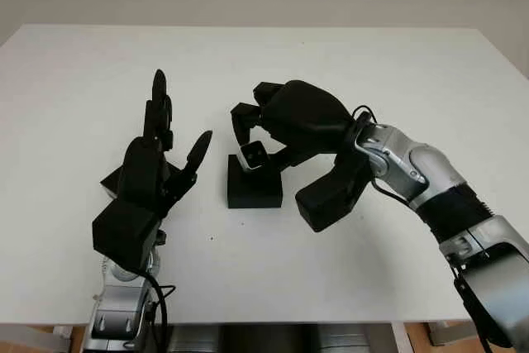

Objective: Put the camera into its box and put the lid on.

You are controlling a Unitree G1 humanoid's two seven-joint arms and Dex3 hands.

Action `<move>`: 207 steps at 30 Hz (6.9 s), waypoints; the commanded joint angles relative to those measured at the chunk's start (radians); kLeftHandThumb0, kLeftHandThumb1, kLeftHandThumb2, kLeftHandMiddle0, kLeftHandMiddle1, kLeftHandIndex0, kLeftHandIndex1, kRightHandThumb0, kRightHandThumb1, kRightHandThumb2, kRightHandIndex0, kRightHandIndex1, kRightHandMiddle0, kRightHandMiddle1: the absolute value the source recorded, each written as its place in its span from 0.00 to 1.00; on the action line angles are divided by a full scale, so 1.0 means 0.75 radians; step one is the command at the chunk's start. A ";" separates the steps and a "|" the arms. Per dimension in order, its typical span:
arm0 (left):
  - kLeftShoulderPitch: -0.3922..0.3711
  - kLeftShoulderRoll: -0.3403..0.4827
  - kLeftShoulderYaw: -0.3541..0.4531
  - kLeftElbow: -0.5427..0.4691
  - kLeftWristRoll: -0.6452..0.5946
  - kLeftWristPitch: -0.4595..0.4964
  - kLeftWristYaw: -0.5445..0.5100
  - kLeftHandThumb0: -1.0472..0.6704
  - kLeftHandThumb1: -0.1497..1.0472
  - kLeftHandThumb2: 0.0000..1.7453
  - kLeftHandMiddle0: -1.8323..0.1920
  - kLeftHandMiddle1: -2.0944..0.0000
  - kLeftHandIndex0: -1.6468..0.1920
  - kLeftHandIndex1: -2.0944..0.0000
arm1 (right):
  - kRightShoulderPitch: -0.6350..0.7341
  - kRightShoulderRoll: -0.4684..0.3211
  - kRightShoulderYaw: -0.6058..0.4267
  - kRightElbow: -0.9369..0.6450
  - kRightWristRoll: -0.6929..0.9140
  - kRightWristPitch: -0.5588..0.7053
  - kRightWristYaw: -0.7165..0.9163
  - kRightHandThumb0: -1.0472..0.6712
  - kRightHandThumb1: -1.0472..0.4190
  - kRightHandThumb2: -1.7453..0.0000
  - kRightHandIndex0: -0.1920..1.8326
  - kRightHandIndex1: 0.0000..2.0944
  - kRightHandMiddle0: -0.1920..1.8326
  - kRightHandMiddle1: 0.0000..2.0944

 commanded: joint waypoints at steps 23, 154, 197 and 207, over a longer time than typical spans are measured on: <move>-0.027 -0.031 -0.010 0.017 -0.023 -0.011 -0.004 0.21 1.00 0.19 0.97 0.98 0.98 0.98 | 0.119 0.114 0.006 -0.399 -0.217 0.585 0.307 0.38 0.00 0.93 0.39 1.00 0.19 0.90; 0.048 -0.061 -0.019 -0.045 -0.029 0.016 0.010 0.21 1.00 0.19 0.97 0.97 0.98 0.98 | 0.078 -0.062 -0.032 -0.150 0.040 -0.034 0.275 0.38 0.00 0.95 0.27 1.00 0.23 0.97; 0.021 -0.068 -0.021 -0.022 -0.031 0.003 0.007 0.21 1.00 0.19 0.97 0.97 0.99 0.98 | -0.211 -0.175 0.017 0.125 -0.213 -0.502 -0.219 0.40 0.03 0.97 0.27 0.87 0.30 0.77; 0.029 -0.077 -0.022 -0.035 -0.032 0.021 0.015 0.21 1.00 0.20 0.98 0.98 0.99 0.97 | -0.282 -0.189 0.134 0.172 -0.437 -0.568 -0.476 0.40 0.05 0.97 0.29 0.78 0.33 0.65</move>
